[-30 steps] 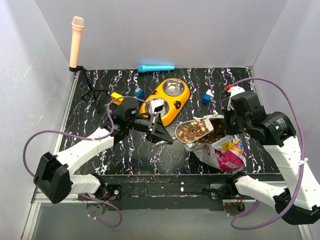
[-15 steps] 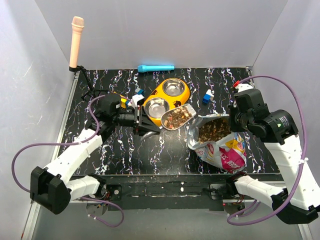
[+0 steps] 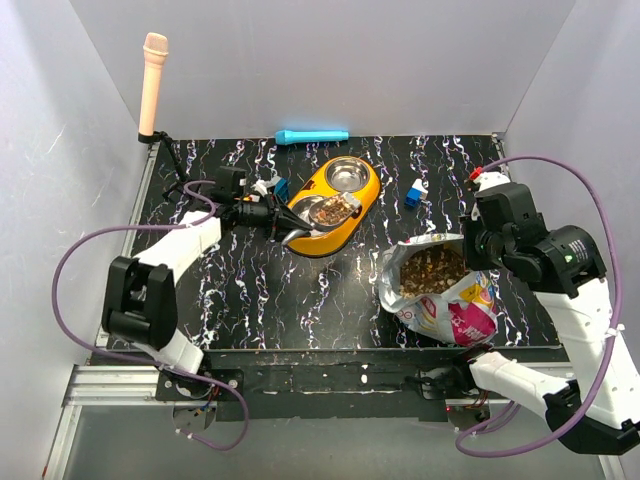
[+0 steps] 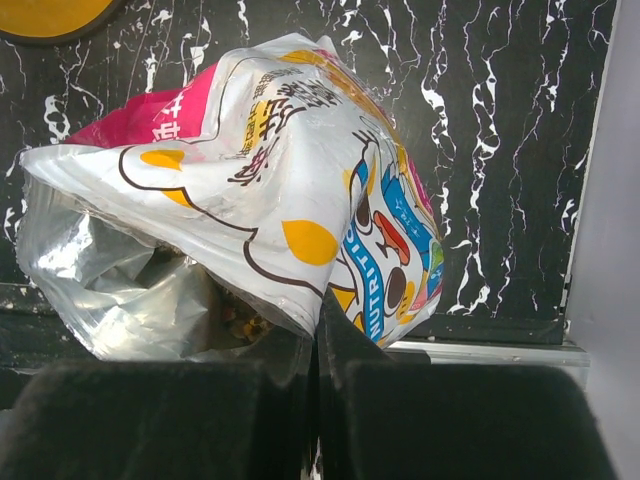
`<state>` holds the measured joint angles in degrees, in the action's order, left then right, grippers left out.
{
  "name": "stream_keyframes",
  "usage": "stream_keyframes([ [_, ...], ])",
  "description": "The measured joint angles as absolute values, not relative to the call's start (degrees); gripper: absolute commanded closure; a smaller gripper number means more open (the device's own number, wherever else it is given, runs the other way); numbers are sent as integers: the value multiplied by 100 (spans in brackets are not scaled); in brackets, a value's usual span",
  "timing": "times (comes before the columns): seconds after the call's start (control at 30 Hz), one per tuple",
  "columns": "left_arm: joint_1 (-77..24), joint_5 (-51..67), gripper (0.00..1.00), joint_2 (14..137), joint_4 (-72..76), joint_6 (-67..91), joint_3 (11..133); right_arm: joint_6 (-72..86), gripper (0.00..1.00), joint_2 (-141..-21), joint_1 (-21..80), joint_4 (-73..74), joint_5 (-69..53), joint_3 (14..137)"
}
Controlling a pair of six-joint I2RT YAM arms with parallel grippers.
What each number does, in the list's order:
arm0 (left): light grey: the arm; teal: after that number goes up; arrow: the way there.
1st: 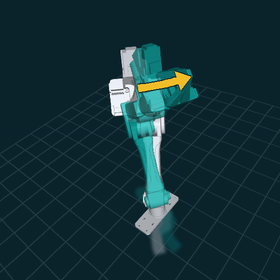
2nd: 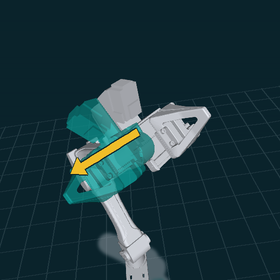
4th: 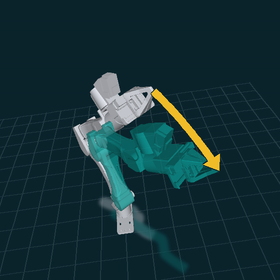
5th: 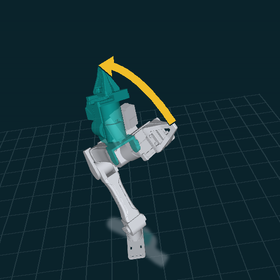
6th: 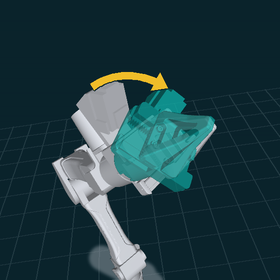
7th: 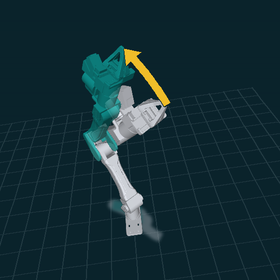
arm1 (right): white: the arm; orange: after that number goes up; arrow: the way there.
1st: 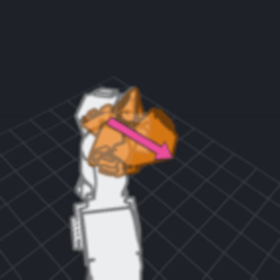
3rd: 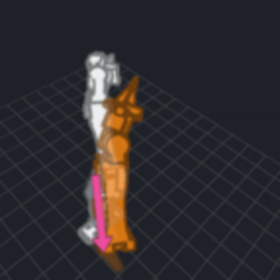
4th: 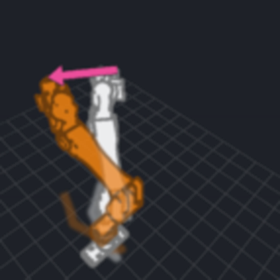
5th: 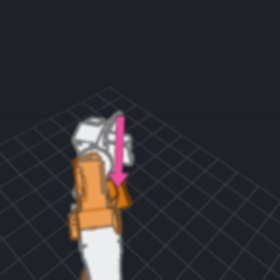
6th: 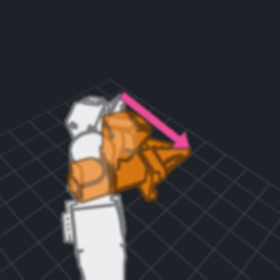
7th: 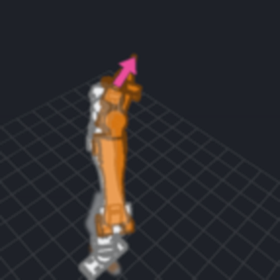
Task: Serve the pet food
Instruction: Pour the pet food into the pet food bowl.
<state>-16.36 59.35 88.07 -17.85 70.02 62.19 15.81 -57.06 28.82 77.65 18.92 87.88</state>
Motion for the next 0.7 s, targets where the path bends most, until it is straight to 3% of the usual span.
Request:
stream_keyframes([
  [0.3,-1518,5374,100,9813,-2504,6296,6648,1417,99,-5577,2856,7968,1758,8840],
  [0.7,-1149,4650,100,10178,-3721,5266,7120,1212,99,-5468,2851,8031,1590,8840],
])
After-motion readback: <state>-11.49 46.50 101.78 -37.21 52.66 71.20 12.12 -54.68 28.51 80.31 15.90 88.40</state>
